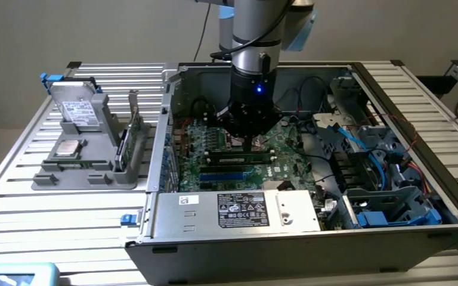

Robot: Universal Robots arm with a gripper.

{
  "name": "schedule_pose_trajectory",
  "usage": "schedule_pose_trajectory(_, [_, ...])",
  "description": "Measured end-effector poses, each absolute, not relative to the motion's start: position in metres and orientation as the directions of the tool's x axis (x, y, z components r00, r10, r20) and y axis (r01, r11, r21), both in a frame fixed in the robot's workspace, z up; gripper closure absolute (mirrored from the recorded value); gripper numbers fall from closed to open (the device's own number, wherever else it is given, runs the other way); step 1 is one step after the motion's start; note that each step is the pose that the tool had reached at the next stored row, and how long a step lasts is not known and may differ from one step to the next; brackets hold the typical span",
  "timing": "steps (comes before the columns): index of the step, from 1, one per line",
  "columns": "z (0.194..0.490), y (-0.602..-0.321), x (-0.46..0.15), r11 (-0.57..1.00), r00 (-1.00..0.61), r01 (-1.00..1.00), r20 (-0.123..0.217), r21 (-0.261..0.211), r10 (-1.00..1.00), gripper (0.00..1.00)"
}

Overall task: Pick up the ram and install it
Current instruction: 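Press down the ram until it locks into place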

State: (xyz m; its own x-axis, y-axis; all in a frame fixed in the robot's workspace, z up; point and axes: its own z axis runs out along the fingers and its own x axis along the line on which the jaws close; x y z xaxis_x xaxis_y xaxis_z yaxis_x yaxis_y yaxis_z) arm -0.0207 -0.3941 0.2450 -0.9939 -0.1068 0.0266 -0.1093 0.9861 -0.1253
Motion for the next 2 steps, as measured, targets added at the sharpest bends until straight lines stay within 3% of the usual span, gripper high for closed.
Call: schedule_pose_trajectory(2, [0.2450, -0.3941, -0.0207, 0.986, -0.994, -0.109, 0.027, -0.125, -0.107, 0.89])
